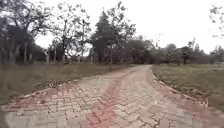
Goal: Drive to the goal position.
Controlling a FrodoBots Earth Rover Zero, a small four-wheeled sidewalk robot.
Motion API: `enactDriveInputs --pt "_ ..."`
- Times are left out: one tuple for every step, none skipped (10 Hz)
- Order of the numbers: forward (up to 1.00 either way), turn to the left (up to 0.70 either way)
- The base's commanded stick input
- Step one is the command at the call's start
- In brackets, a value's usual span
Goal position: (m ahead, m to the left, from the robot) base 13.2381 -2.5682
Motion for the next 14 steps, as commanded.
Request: enactDriveInputs --pt "0.70 0.00" --pt "0.70 0.00" --pt "0.70 0.00" --pt "0.70 0.00" --pt "0.70 0.00" --pt "0.70 0.00" --pt "0.70 0.00" --pt "0.70 0.00" --pt "0.70 0.00" --pt "0.70 0.00" --pt "0.70 0.00" --pt "0.70 -0.10" --pt "0.70 -0.17" --pt "0.70 -0.17"
